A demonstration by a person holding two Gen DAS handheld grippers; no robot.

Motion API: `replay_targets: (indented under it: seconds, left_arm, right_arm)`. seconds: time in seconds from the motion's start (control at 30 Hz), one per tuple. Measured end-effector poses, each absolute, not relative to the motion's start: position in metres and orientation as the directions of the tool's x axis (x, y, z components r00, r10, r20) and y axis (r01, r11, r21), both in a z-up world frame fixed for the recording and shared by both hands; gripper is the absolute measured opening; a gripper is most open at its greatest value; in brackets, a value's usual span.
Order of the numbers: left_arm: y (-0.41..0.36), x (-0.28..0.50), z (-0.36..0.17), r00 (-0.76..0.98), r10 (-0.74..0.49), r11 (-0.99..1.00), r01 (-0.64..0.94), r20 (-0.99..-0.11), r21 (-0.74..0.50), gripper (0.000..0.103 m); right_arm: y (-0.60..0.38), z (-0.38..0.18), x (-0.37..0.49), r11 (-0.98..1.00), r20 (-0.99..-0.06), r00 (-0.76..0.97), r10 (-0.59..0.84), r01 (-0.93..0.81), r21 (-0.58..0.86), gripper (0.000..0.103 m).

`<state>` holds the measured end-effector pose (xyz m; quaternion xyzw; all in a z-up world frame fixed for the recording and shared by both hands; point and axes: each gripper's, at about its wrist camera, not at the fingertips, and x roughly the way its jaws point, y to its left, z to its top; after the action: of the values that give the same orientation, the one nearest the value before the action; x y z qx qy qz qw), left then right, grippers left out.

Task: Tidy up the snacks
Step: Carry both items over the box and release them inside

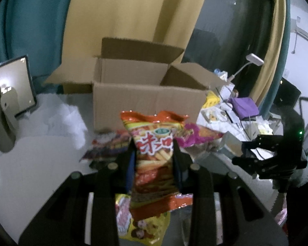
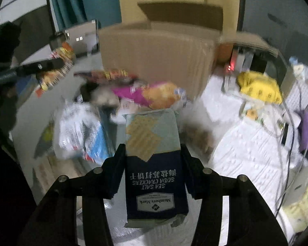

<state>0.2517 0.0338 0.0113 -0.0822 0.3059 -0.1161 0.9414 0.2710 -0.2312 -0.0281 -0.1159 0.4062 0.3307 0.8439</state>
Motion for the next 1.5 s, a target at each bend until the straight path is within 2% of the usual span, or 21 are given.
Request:
replay_targets:
  seconds: [0.57, 1.2, 1.37, 1.4, 1.5]
  left_arm:
    - [0.045, 0.314, 0.046, 0.830, -0.263, 0.962, 0.187, -0.492, -0.199, 0.032]
    - [0.072, 0.410, 0.063, 0.839, -0.233, 0.963, 0.128, -0.492, -0.238, 0.032]
    - [0.075, 0.437, 0.058, 0.814, -0.235, 0.961, 0.114, -0.531, -0.252, 0.033]
    - [0.075, 0.442, 0.055, 0.802, -0.241, 0.961, 0.116, -0.547, -0.252, 0.034]
    - [0.079, 0.448, 0.052, 0.797, -0.235, 0.960, 0.098, -0.557, -0.264, 0.059]
  right_arm:
    - [-0.197, 0.036, 0.334, 0.804, -0.636, 0.591, 0.496, -0.589, 0.080, 0.053]
    - [-0.130, 0.047, 0.444, 0.827, -0.614, 0.614, 0.496, -0.549, 0.119, 0.053]
    - [-0.113, 0.049, 0.467, 0.826, -0.620, 0.612, 0.491, -0.554, 0.108, 0.053]
    - [-0.110, 0.049, 0.470, 0.827, -0.619, 0.614, 0.489, -0.553, 0.104, 0.054]
    - [-0.102, 0.050, 0.480, 0.843, -0.617, 0.631, 0.470, -0.529, 0.102, 0.054]
